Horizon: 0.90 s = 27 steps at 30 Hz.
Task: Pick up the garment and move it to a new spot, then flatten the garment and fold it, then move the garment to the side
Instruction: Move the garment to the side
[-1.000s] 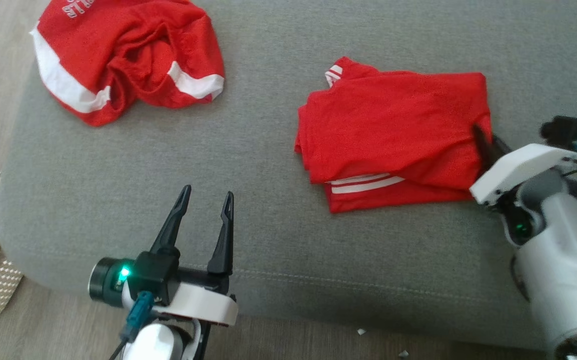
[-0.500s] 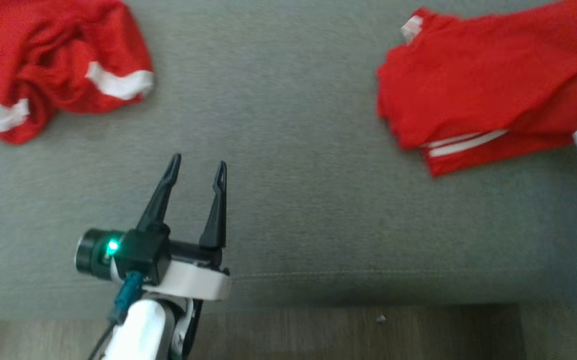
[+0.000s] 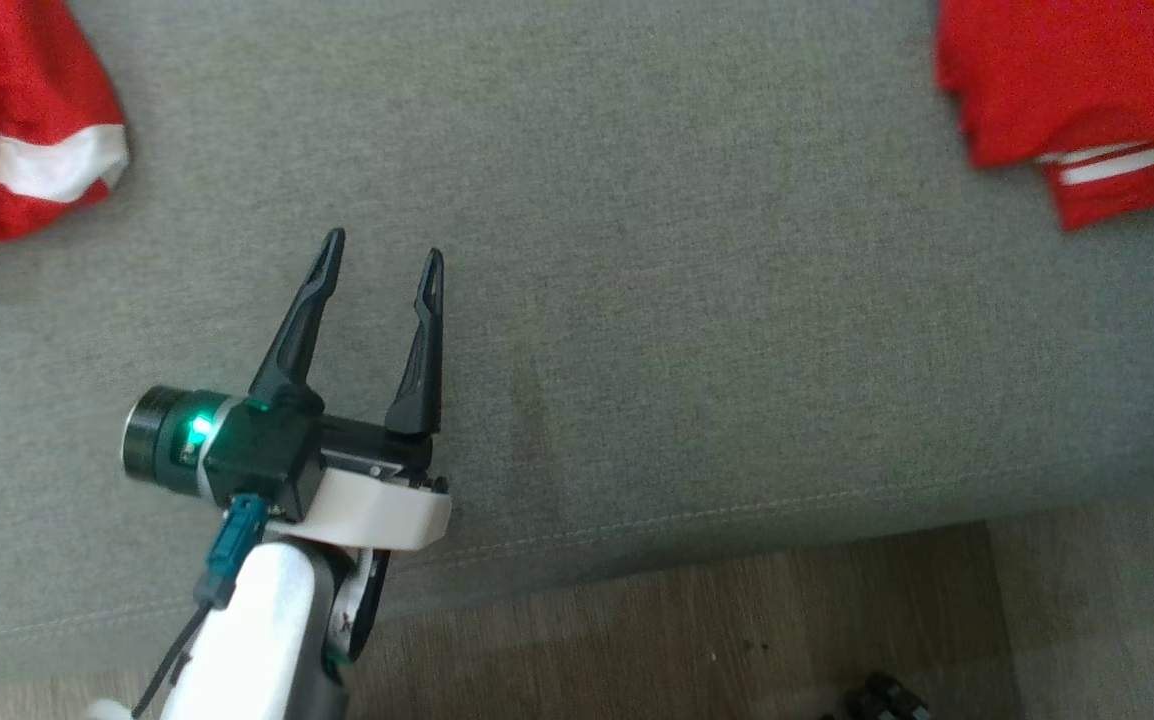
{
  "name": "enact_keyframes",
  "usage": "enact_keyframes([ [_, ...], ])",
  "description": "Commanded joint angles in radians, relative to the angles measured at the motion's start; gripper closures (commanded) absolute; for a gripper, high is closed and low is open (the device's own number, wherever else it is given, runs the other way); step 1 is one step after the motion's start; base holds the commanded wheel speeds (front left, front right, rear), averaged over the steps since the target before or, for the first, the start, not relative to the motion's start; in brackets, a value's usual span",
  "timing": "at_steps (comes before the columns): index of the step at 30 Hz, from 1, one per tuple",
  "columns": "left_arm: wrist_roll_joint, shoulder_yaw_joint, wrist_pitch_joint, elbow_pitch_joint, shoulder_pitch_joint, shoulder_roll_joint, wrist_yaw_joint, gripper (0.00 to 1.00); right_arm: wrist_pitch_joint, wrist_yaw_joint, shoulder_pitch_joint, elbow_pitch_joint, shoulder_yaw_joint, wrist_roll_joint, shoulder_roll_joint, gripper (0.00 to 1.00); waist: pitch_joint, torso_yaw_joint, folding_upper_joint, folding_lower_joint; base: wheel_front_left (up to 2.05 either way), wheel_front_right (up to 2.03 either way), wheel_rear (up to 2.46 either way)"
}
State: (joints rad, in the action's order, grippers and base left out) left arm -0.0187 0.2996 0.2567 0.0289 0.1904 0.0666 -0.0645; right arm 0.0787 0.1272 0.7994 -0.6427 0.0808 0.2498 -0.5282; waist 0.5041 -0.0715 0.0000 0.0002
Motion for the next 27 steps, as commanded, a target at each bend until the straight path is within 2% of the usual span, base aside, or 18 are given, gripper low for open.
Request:
enact_keyframes([
  [1, 0.011, -0.035, 0.005, 0.034, 0.017, 0.015, 0.002, 0.00, 0.002, 0.003, 0.002, 0.042, 0.006, -0.020, -0.032, 1.00, 0.013, -0.007, 0.0000, -0.0002, 0.00, 0.00, 0.00],
  [3, 0.011, -0.032, 0.005, 0.031, 0.023, 0.016, 0.006, 0.00, 0.004, 0.003, 0.000, 0.065, 0.044, -0.075, -0.028, 1.00, 0.021, -0.006, 0.0000, -0.0002, 0.00, 0.00, 0.00],
  [4, 0.012, -0.030, 0.005, 0.029, 0.027, 0.016, 0.007, 0.00, 0.000, 0.003, 0.000, 0.076, 0.068, -0.108, -0.026, 0.86, 0.024, -0.005, 0.0000, -0.0002, 0.00, 0.00, 0.00],
  [5, 0.013, -0.028, 0.005, 0.027, 0.031, 0.016, 0.008, 0.00, -0.012, 0.003, 0.000, 0.087, 0.089, -0.144, -0.023, 0.00, 0.027, -0.003, 0.0000, -0.0002, 0.00, 0.00, 0.00],
  [9, 0.010, -0.017, 0.005, 0.019, 0.041, 0.012, 0.009, 0.00, -0.072, 0.003, -0.011, 0.142, 0.157, -0.287, 0.032, 0.00, 0.016, 0.015, 0.0000, -0.0002, 0.00, 0.00, 0.00],
  [12, 0.007, -0.013, 0.005, 0.014, 0.036, 0.009, 0.004, 0.00, -0.120, 0.003, -0.035, 0.184, 0.174, -0.370, 0.103, 0.00, -0.014, 0.034, 0.0000, -0.0002, 0.00, 0.00, 0.00],
  [14, 0.003, -0.011, 0.005, 0.008, 0.027, 0.006, -0.001, 0.00, -0.151, 0.003, -0.061, 0.199, 0.167, -0.386, 0.159, 0.00, -0.046, 0.053, 0.0000, -0.0002, 0.00, 0.00, 0.00],
  [18, -0.030, -0.013, 0.005, -0.015, -0.011, -0.003, -0.008, 0.00, -0.253, 0.003, -0.172, 0.189, 0.105, -0.346, 0.271, 0.00, -0.152, 0.121, 0.0000, -0.0002, 0.00, 0.00, 0.00],
  [24, -0.087, -0.039, 0.005, -0.047, -0.057, -0.012, -0.004, 0.00, -0.337, 0.003, -0.321, 0.192, 0.035, -0.262, 0.372, 0.00, -0.271, 0.193, 0.0000, -0.0002, 0.00, 0.00, 0.00],
  [27, -0.100, -0.057, 0.005, -0.059, -0.091, -0.014, -0.009, 0.00, -0.340, 0.003, -0.411, 0.275, -0.002, -0.224, 0.407, 0.00, -0.341, 0.216, 0.0000, -0.0002, 0.00, 0.00, 0.00],
])
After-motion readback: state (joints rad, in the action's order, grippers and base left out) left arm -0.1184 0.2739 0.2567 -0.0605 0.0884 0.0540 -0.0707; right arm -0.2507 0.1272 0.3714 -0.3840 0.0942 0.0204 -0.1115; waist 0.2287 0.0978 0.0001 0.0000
